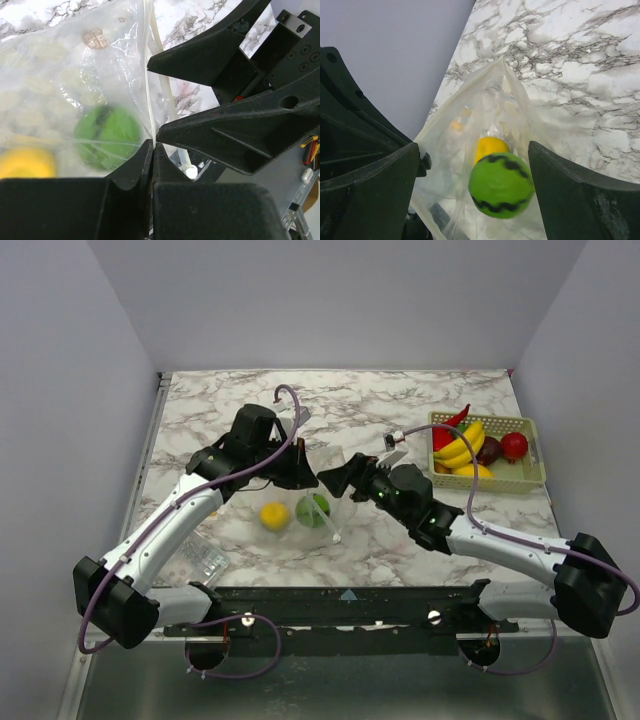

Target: Place the food in the zip-top bag and seal the zipper

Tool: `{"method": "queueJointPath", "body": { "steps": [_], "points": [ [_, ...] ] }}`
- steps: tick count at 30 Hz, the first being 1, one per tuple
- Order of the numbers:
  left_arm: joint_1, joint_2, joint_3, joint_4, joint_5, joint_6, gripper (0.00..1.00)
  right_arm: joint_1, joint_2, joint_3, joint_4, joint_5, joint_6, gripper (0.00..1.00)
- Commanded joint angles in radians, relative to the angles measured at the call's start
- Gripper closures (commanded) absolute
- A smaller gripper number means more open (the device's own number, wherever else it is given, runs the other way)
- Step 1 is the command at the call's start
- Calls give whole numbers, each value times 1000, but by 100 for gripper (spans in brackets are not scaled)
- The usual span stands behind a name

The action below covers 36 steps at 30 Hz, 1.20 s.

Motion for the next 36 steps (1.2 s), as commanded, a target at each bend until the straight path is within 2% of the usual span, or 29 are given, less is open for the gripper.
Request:
{"method": "queueJointPath", "body": {
  "steps": [1, 6, 10, 19, 22, 28, 36],
  "points": [
    [-10, -8, 33, -37, -19, -59, 100, 7, -3, 59, -125, 25, -25, 9],
    [-10, 22, 66, -71, -52, 6, 100, 7, -45, 75, -177, 46, -34, 10],
    [-11, 16, 79, -82, -115, 58, 100, 7, -71, 135, -337, 105, -94, 9],
    [-14, 21, 27, -67, -178, 105, 100, -34, -212, 150, -589, 401, -211, 1],
    [-13, 20, 28, -69, -171, 109, 100, -143, -235, 172, -645, 416, -253, 1],
    [-17, -2, 15, -65, -154, 111, 100, -485, -200, 269, -761, 306, -273, 2],
    [-20, -21, -12, -47, -110, 104, 100, -804, -11, 372, -820, 277, -245, 5]
  ]
}}
